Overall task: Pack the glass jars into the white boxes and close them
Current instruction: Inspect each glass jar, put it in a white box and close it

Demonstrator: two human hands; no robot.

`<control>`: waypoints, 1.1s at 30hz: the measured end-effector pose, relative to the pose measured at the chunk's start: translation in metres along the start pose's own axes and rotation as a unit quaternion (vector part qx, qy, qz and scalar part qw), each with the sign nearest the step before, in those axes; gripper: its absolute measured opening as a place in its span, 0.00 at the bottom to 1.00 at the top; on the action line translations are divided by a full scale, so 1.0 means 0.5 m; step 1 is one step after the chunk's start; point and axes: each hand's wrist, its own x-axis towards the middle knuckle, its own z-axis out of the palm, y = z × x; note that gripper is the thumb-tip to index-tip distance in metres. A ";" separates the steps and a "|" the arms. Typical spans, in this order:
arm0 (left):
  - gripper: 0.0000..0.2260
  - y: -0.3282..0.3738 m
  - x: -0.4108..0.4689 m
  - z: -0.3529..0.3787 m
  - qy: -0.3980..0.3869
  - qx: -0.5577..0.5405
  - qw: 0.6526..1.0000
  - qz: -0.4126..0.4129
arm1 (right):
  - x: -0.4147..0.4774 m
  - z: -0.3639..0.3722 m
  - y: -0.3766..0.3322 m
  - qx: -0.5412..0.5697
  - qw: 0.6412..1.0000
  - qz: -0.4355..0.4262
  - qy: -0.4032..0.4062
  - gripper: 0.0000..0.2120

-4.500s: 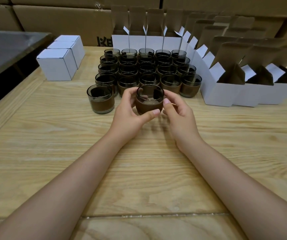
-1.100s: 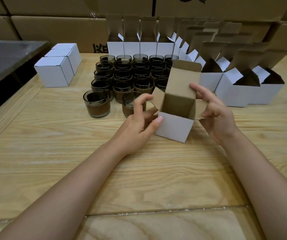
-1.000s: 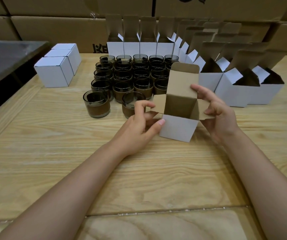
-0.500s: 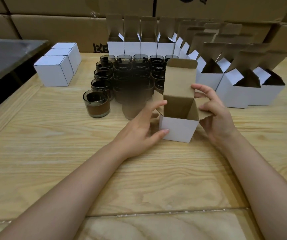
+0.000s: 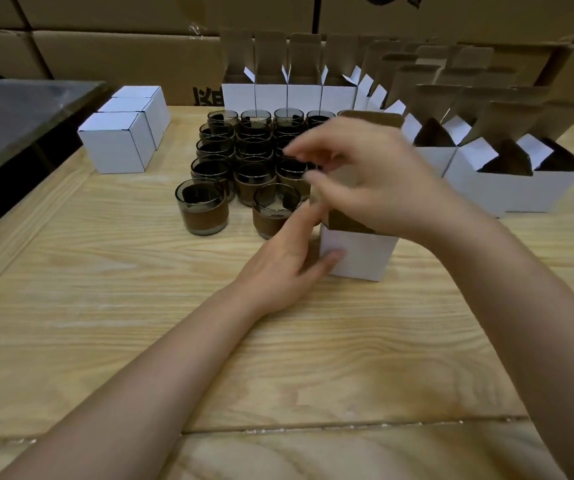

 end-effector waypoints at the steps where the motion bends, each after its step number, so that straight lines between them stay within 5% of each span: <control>1: 0.21 -0.001 0.000 0.000 -0.004 0.012 1.000 0.009 | 0.029 0.009 -0.007 -0.022 0.996 0.015 -0.084 0.17; 5: 0.22 -0.001 -0.002 0.000 -0.028 0.071 0.996 0.041 | 0.119 0.047 0.012 -0.147 0.939 0.058 -0.304 0.27; 9: 0.22 0.002 -0.004 0.002 -0.033 0.114 0.992 0.039 | 0.157 0.075 0.034 -0.175 0.905 0.085 -0.379 0.37; 17: 0.26 0.001 -0.003 0.003 -0.007 0.101 0.995 0.011 | 0.157 0.097 0.052 -0.124 0.935 0.073 -0.325 0.30; 25: 0.15 0.019 -0.002 -0.003 0.036 0.149 0.988 0.021 | 0.154 0.041 0.044 0.030 0.980 0.125 -0.152 0.23; 33: 0.16 0.029 -0.001 -0.011 0.080 0.234 0.968 0.042 | 0.128 -0.021 0.023 0.008 0.995 0.076 -0.059 0.23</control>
